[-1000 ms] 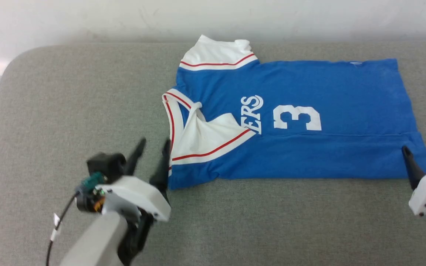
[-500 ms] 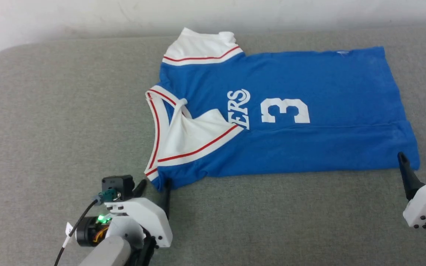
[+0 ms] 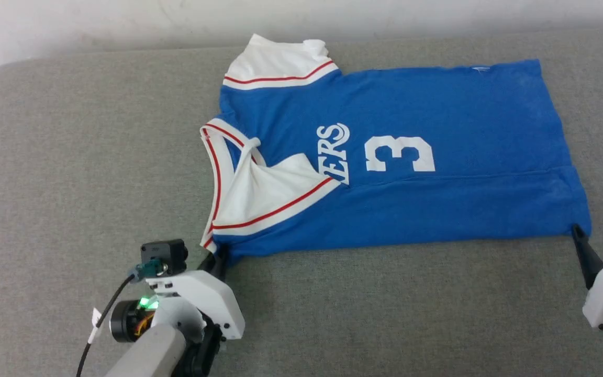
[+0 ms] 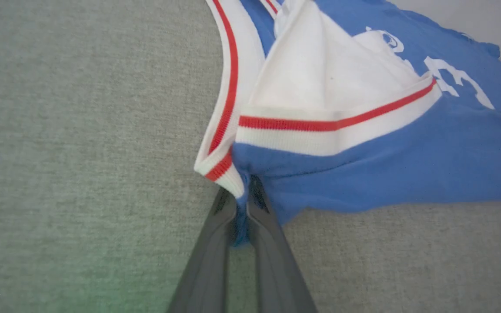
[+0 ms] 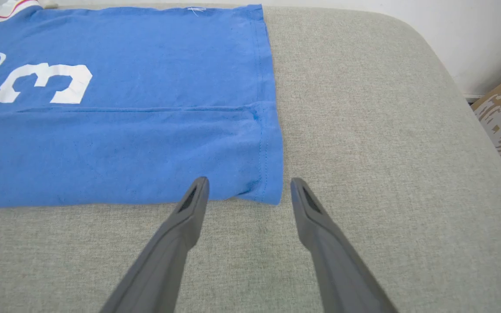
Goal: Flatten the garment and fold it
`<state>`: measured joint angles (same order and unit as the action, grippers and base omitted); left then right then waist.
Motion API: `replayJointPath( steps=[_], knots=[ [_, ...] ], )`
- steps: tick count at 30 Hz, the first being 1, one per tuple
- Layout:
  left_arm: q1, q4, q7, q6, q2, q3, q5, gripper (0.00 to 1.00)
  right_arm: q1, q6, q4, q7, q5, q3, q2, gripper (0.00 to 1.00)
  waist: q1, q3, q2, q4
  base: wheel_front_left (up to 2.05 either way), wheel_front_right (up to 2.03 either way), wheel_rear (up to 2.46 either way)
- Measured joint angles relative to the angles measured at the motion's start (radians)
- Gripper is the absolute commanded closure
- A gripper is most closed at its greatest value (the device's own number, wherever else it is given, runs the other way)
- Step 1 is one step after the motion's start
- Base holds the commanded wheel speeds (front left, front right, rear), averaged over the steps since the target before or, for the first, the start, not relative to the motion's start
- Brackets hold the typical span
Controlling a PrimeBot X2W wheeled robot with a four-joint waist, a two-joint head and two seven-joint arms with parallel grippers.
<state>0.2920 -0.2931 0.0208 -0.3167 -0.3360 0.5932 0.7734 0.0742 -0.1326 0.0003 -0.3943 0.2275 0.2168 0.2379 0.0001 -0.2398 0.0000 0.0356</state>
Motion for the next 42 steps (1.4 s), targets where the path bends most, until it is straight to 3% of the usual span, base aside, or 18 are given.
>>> replayJointPath(
  steps=[8, 20, 21, 22, 23, 32, 38, 42],
  knots=[
    [-0.025, 0.080, -0.041, 0.034, 0.010, 0.005, 0.010, 1.00, 0.036, 0.000, 0.115, -0.089, -0.039, 0.015, 0.053, 0.00, 0.0000, 0.033, 0.0000, -0.057, 0.00, 0.00, 0.00],
    [-0.024, 0.193, -0.037, 0.033, -0.002, 0.021, 0.000, 1.00, 0.190, 0.000, 0.365, -0.115, -0.127, 0.083, 0.059, 0.00, 0.0000, -0.031, 0.0000, -0.113, 0.00, 0.00, 0.00],
    [-0.024, 0.194, -0.037, 0.033, 0.001, 0.019, 0.003, 1.00, 0.198, 0.001, 0.377, -0.116, -0.127, 0.081, 0.062, 0.26, 0.0000, -0.036, 0.0000, -0.117, 0.00, 0.00, 0.00],
    [-0.024, 0.194, -0.037, 0.033, 0.002, 0.019, 0.006, 1.00, 0.207, 0.001, 0.387, -0.116, -0.127, 0.079, 0.067, 0.69, -0.0001, -0.041, 0.0000, -0.122, 0.00, 0.00, 0.00],
    [-0.024, 0.193, -0.037, 0.033, 0.003, 0.019, 0.008, 1.00, 0.212, 0.001, 0.393, -0.114, -0.127, 0.076, 0.070, 1.00, -0.0001, -0.045, 0.0000, -0.126, 0.00, 0.00, 0.00],
    [-0.032, 0.165, -0.033, 0.043, -0.017, 0.007, 0.033, 1.00, 0.204, 0.001, 0.405, -0.091, -0.071, 0.036, 0.090, 1.00, 0.0001, -0.007, 0.0000, -0.132, 0.00, 0.00, 0.00],
    [-0.123, 0.201, 0.010, 0.039, -0.079, -0.007, 0.064, 1.00, 0.105, 0.000, 0.302, -0.161, -0.005, 0.005, 0.111, 1.00, -0.0001, 0.063, 0.0000, -0.125, 0.00, 0.00, 0.00],
    [-0.206, 0.261, 0.060, 0.013, -0.124, -0.007, 0.093, 1.00, 0.016, 0.000, 0.196, -0.238, 0.026, 0.013, 0.110, 1.00, -0.0003, 0.109, 0.0000, -0.121, 0.00, 0.00, 0.00]
  ],
)
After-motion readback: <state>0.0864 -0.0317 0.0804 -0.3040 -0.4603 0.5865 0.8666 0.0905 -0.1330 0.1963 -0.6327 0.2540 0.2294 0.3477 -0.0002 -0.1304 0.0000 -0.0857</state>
